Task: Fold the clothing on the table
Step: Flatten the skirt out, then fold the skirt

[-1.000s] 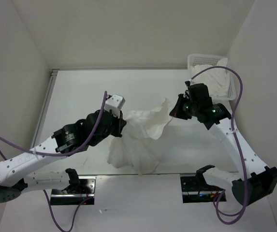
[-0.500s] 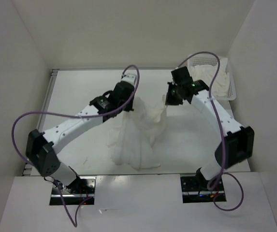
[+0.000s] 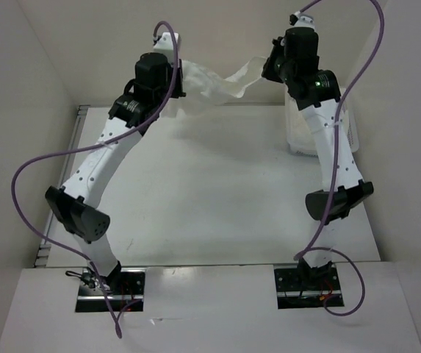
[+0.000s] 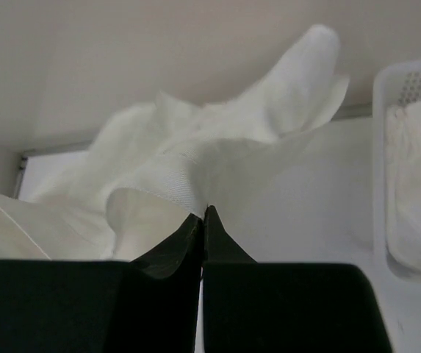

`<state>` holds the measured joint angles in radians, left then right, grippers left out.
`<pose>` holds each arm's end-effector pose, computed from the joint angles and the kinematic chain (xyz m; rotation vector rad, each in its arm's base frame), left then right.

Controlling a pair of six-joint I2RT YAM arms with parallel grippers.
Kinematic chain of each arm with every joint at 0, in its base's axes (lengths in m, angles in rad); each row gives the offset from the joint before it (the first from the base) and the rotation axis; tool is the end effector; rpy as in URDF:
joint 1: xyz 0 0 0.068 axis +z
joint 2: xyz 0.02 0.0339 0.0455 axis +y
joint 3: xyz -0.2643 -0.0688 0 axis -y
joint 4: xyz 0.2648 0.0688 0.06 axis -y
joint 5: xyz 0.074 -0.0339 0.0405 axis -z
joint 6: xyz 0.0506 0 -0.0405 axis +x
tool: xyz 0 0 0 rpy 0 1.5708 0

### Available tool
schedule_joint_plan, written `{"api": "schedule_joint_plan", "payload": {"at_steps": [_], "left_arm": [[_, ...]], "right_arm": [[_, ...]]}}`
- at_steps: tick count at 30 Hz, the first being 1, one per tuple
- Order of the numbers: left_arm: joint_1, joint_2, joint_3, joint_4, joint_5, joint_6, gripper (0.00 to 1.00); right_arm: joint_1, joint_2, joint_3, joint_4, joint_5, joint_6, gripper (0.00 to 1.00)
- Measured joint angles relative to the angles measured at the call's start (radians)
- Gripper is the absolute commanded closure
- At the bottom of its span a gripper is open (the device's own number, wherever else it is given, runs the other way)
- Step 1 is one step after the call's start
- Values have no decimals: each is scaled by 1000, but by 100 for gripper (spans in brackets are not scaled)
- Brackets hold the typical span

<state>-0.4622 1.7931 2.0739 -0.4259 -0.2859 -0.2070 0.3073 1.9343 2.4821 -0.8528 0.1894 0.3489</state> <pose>0.3978 -0.1822 0.4846 0.0065 1.7164 -0.2520 0.4097 0.1200 0.5125 0.1696 1.8716 0.2746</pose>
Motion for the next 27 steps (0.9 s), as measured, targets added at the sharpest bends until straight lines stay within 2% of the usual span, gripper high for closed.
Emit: {"api": "schedule_joint_plan", "payload": {"at_steps": [1,2,4,5,7,8,9,10,12,15,18,21,24,27], "left_arm": [[-7,-43,-57,26,9,0,99],[-13,-80,-114,43,14,-2,94],[-33,-213,-340,92,23,-8,74],[-46,-274,-449,113,32,-23,59],[-71,-381,-679,167,59,-71,24],[-85,-420,-775,169,68,-108,24],[-103,-461,-888,172,86,-151,12],[-118,-486,-975,162,101,-184,4],[-172,-541,-1141,141,120,-273,0],[-267,-645,-1262,48,125,-380,0],[-305,-813,-1260,21,104,-429,0],[-302,-859,-1199,46,82,-421,0],[-308,-787,-1140,107,81,-401,0],[-348,-608,-1114,153,42,-398,0]], "right_arm": [[-2,-44,-55,13,-7,-6,100],[-3,-84,-109,11,-14,-10,99],[-4,-172,-265,27,-29,-15,94],[-4,-231,-394,65,-42,-14,94],[5,-326,-649,87,-63,2,79],[13,-356,-746,83,-69,6,68],[37,-407,-932,113,-74,29,56],[58,-429,-1049,93,-78,53,52],[141,-476,-1304,59,-92,103,42],[227,-580,-1463,-50,-126,177,42],[242,-792,-1440,-93,-139,244,39],[238,-883,-1331,-78,-114,265,39],[238,-859,-1273,-26,-91,263,39],[230,-769,-1271,1,-63,254,39]]}}
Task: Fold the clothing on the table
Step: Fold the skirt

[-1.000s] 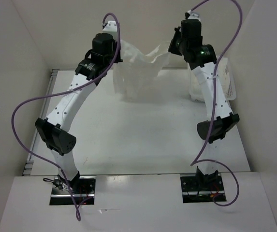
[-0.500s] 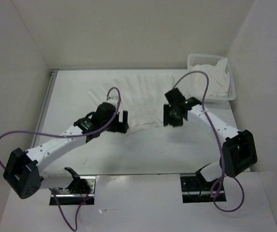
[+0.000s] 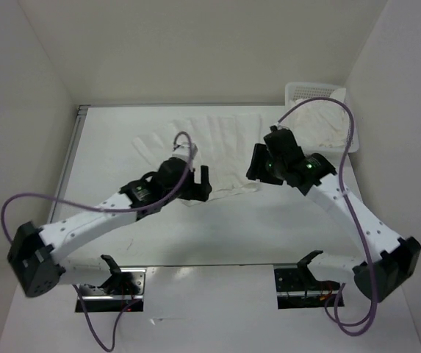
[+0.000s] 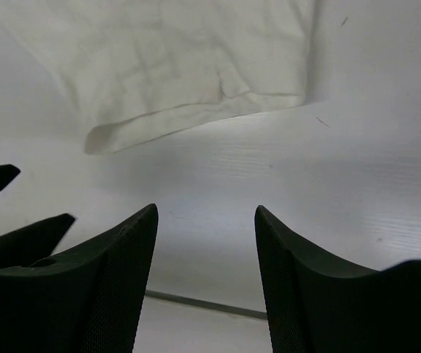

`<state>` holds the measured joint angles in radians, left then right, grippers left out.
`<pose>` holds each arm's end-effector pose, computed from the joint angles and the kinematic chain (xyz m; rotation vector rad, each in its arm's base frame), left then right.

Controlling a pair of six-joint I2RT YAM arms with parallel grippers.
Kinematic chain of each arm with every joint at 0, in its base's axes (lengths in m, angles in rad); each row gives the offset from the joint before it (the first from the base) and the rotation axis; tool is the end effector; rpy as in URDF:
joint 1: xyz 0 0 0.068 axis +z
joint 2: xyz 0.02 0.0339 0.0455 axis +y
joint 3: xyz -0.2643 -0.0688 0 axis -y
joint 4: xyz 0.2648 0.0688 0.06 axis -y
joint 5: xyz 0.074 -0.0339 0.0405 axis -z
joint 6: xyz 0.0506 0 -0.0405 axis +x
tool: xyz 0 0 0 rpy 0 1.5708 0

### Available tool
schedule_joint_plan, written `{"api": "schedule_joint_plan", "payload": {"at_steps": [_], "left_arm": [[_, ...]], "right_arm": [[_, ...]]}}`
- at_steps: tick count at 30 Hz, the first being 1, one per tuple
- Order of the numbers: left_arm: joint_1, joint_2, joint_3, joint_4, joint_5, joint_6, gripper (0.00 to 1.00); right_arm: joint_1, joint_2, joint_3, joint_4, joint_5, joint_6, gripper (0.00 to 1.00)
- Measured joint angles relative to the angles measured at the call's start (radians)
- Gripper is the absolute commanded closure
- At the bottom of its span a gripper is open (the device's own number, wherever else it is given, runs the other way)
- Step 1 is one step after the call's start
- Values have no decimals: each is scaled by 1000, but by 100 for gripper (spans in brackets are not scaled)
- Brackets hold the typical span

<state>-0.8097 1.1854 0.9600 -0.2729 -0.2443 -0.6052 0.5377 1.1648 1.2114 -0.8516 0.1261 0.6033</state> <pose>0.2160 -0.2090 0.2989 0.0621 2.1110 -0.6171 0.2295 0.1294 0.3391 0.1399 2.4000 0.3951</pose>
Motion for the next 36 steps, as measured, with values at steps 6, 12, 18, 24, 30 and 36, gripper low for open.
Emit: {"api": "schedule_joint_plan", "payload": {"at_steps": [6,12,18,24,30,36], "left_arm": [[-94,472,136,-85,-204,38,0],[-103,519,186,-94,-301,91,0],[-95,560,252,-116,-388,188,4],[-86,644,282,-126,-456,313,12],[-32,647,284,-119,-456,410,20],[-11,663,304,-155,-386,497,23]], "right_arm": [[-42,117,8,20,30,-38,39],[-79,60,39,34,43,-64,38],[-122,-2,8,36,37,-73,38],[-142,-8,-20,36,27,-79,38],[-172,-36,-43,27,23,-89,38],[-190,-53,-50,27,21,-99,38]]}}
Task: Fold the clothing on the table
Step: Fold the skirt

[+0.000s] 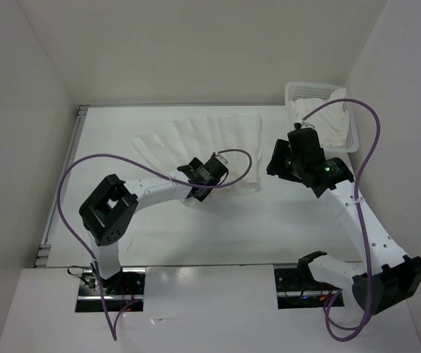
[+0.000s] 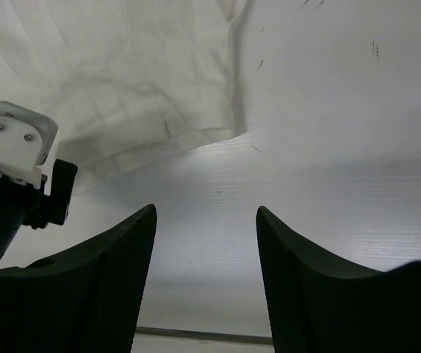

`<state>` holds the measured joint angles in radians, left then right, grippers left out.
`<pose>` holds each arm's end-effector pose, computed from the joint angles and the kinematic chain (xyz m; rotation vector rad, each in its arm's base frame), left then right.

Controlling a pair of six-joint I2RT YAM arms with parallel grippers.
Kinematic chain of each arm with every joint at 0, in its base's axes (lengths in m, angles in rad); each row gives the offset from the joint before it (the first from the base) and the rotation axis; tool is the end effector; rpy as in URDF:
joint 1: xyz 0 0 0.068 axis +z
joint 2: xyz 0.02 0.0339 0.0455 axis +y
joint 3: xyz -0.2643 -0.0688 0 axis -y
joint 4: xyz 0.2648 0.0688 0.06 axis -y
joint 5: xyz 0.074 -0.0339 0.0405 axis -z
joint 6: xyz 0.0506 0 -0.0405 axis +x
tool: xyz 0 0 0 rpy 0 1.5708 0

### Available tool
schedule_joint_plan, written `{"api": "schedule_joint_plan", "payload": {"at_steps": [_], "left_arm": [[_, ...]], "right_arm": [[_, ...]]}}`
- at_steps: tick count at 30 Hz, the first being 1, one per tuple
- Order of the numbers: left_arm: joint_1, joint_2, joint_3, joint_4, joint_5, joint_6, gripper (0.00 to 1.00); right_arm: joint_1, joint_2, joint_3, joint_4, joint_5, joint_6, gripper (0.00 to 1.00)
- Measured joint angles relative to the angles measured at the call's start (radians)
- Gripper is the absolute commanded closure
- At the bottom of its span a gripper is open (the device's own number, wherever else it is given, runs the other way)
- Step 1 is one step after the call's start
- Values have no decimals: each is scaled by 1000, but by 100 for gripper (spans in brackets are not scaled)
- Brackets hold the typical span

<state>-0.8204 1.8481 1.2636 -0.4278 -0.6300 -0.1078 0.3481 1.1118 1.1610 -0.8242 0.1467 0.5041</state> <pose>0.2995 -0.2775 0.1742 0.6133 2.2766 0.3827 0.2404 0.0794 0.3366 0.2553 2.3352 0.2508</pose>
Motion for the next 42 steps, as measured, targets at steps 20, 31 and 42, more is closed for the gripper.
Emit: {"api": "schedule_joint_plan", "payload": {"at_steps": [20,31,42], "left_arm": [[-4,8,-45,-31,45,25,51],[-5,47,-11,24,39,35,81],[-5,-5,6,35,-3,-8,100]], "right_arm": [[0,-2,-30,1,-32,-8,38],[0,-2,-42,1,-39,-9,38],[0,-2,-42,2,-63,-9,38]]}}
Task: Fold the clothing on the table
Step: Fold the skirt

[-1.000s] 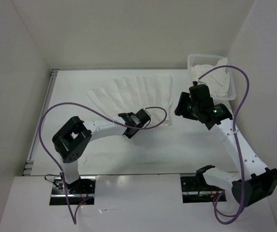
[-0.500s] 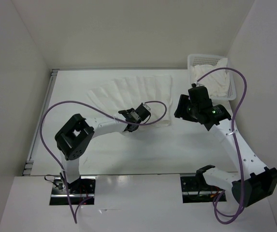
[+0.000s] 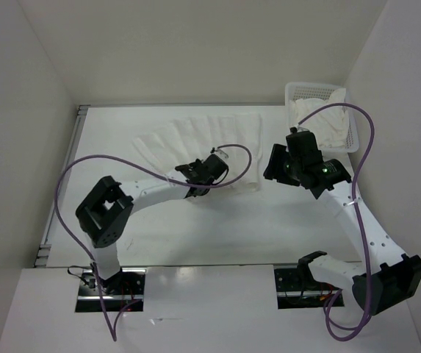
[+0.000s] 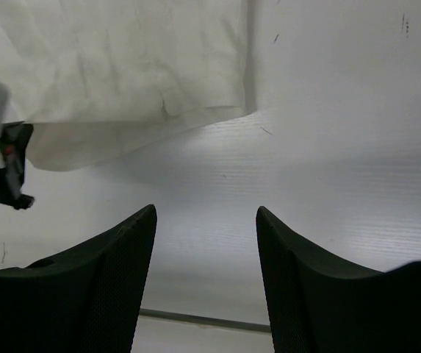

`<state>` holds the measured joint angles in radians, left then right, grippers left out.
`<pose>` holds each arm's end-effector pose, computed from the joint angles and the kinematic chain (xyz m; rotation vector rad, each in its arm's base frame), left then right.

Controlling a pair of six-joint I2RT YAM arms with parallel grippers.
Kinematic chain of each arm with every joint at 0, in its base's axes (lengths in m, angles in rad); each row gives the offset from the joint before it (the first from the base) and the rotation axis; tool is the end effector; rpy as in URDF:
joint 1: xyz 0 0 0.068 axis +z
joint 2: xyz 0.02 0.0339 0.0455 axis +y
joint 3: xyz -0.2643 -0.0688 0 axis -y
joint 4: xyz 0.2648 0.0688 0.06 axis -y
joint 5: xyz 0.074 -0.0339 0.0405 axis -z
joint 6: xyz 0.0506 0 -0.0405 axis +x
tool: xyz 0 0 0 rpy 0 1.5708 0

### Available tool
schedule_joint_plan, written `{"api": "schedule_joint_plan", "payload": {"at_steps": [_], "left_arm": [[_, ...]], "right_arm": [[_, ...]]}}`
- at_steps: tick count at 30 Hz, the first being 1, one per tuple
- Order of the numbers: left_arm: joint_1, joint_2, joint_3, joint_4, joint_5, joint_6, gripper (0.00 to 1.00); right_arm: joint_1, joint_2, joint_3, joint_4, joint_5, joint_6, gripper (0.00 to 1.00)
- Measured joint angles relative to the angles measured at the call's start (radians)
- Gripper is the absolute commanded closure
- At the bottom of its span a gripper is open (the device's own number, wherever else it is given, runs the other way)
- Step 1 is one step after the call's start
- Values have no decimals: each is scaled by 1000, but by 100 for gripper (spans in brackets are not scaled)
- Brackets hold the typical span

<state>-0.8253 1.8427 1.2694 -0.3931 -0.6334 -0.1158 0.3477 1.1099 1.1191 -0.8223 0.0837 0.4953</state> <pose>0.3009 -0.2818 0.1804 0.5809 2.2473 0.3482 0.2385 0.0820 0.3223 0.2169 2.3915 0.2993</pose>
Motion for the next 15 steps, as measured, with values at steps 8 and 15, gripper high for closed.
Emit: {"api": "schedule_joint_plan", "payload": {"at_steps": [8,15], "left_arm": [[0,-291,-109,-15,-34,-263,100],[-1,-276,-195,-153,-54,-531,100]], "right_arm": [[0,34,-10,32,-25,0,39],[1,174,-75,77,-47,2,39]]}}
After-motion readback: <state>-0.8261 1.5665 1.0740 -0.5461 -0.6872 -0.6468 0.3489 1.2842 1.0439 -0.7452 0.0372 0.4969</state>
